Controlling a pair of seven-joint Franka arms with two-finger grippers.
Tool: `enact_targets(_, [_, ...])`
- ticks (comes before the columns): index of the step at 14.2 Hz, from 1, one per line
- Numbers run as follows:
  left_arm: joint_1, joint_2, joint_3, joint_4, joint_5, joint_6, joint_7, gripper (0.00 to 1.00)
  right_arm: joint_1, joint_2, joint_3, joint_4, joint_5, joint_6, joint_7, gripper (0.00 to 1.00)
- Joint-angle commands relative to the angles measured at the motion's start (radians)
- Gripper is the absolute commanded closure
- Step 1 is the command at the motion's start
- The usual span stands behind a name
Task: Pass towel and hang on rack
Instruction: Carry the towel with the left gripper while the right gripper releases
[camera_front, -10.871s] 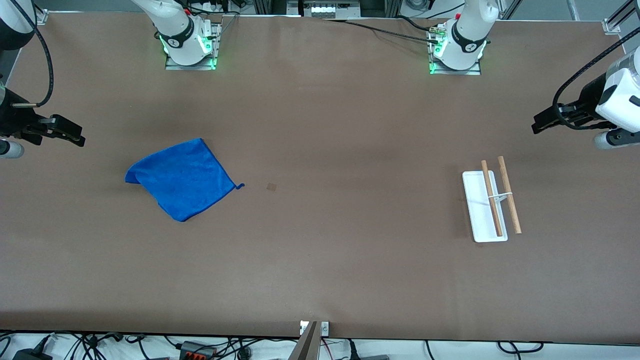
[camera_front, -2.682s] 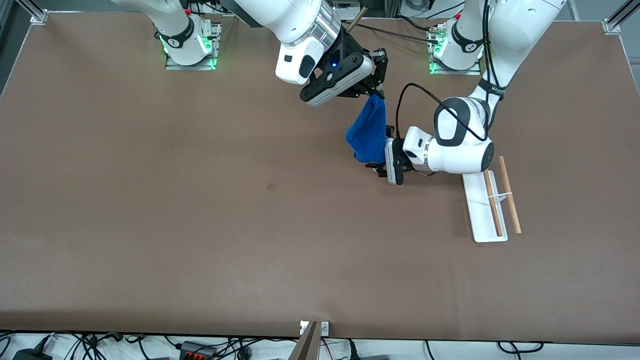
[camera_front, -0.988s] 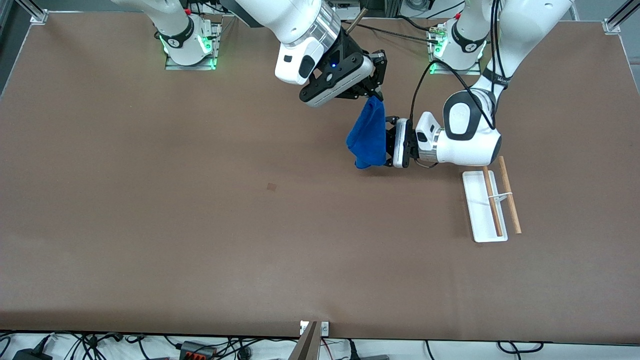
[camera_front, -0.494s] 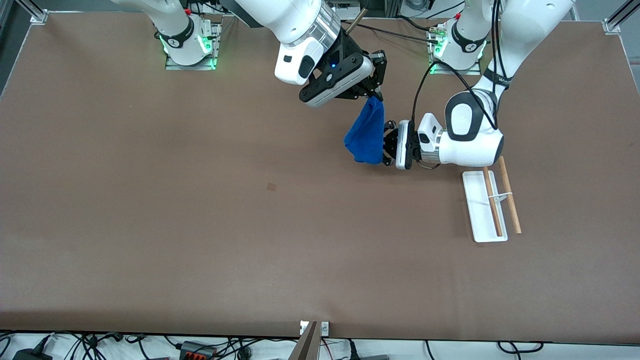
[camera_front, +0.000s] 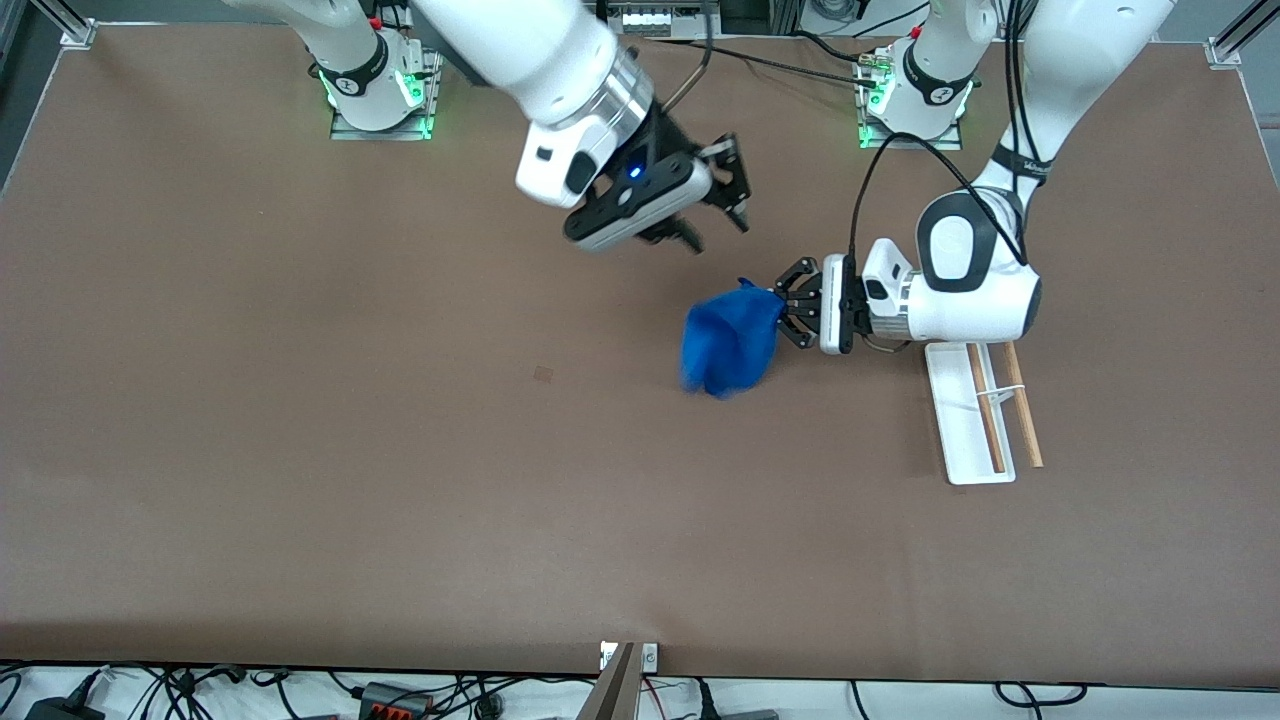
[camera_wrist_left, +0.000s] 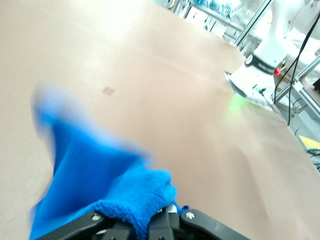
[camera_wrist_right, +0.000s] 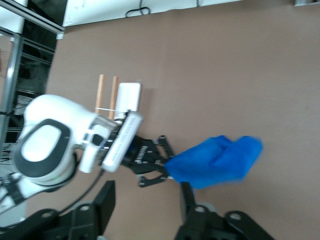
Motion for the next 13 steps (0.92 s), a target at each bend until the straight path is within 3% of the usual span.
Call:
enact_targets(1, [0.044, -0.021, 0.015, 0.008, 0.148, -0.016, -0.078, 0.99, -0.03, -0.012, 0.009, -0.001, -0.053, -0.055, -0.027, 0.0])
enact_targets(4, [0.098, -0.036, 0.019, 0.06, 0.274, -0.134, -0.209, 0.99, -0.083, -0.018, 0.007, 0.001, -0.072, -0.121, -0.025, 0.0])
enact_targets(7, [0.144, -0.075, 0.019, 0.16, 0.483, -0.228, -0.454, 0.99, -0.163, -0.017, 0.001, -0.002, -0.235, -0.225, -0.039, 0.0])
enact_targets(9, [0.159, -0.049, 0.016, 0.269, 0.648, -0.327, -0.578, 0.99, -0.234, -0.009, 0.001, -0.025, -0.252, -0.277, -0.077, 0.0])
enact_targets(13, [0.229, -0.027, 0.024, 0.309, 0.709, -0.343, -0.688, 0.99, -0.392, -0.009, -0.001, -0.091, -0.298, -0.288, -0.123, 0.0])
